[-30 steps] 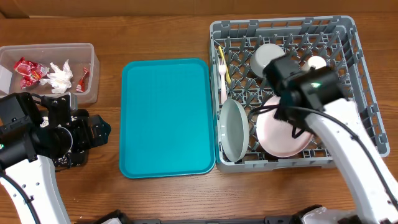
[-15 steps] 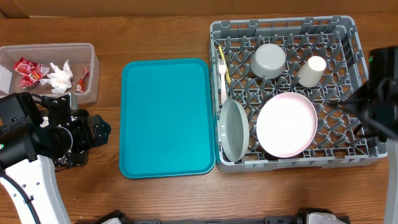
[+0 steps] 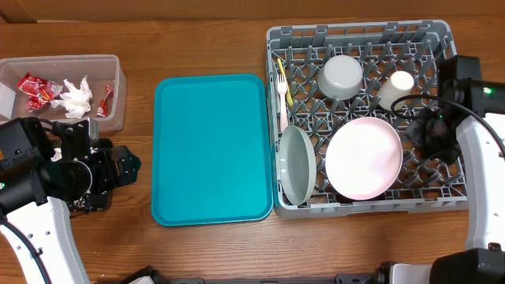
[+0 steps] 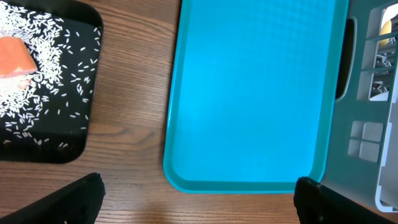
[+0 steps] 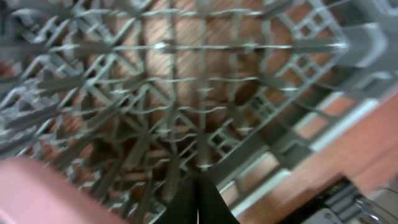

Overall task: Sort waste into correct bins and load items into the dishwasher rack
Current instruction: 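Push the white plate upright into the rack slots with the right gripper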

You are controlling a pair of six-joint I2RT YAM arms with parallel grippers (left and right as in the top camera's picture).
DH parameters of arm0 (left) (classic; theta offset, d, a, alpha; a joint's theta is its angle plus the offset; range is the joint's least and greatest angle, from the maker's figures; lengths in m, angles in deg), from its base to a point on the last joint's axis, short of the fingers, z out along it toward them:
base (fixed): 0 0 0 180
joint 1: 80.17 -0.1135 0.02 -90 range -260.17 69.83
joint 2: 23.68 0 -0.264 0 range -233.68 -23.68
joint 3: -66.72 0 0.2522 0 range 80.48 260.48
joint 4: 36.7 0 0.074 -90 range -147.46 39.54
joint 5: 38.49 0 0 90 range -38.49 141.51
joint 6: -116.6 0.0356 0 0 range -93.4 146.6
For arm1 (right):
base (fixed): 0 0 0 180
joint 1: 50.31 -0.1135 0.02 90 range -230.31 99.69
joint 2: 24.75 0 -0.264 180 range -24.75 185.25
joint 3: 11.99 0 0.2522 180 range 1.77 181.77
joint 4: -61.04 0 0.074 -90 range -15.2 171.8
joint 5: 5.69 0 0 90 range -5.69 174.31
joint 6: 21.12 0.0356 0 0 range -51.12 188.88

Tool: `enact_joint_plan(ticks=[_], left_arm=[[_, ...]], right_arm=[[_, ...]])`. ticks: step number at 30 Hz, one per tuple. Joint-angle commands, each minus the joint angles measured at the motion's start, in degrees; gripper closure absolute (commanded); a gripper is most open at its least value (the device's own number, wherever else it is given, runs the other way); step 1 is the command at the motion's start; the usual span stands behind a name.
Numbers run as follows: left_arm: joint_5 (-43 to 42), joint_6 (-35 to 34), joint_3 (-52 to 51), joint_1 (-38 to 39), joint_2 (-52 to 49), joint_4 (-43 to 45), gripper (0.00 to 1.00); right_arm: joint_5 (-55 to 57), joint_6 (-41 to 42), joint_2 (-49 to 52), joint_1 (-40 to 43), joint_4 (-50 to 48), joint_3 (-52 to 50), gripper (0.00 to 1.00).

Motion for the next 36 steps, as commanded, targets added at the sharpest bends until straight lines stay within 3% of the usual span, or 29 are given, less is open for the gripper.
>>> enact_joint_plan(ticks=[1,18,23,34,36], left_arm=[[-0.6,0.5,-0.3,-0.2,-0.2,0.2,0.0],[-0.6,0.5,-0.3,-0.2,-0.2,0.2,0.0],[-0.6,0.5,-0.3,-0.2,-0.2,0.2,0.0],[-0.6,0.5,-0.3,-0.2,-0.2,0.2,0.0],[-0.6,0.5,-0.3,-0.2,-0.2,0.2,0.0]], right_arm=[[-8.7,-6.0,-0.9,0.0,-1.1,0.2,0.96],[-26.5,-13.7,-1.3,0.0,-1.2,0.3,0.96],[-37.7,-19.5,-3.3,0.0,-1.0,1.7,0.96],[-33.7,-15.0,-11.3,0.0,0.2,4.4,0.96],[-33.6,-14.8,-13.0,0.0,0.9,5.9,0.87]])
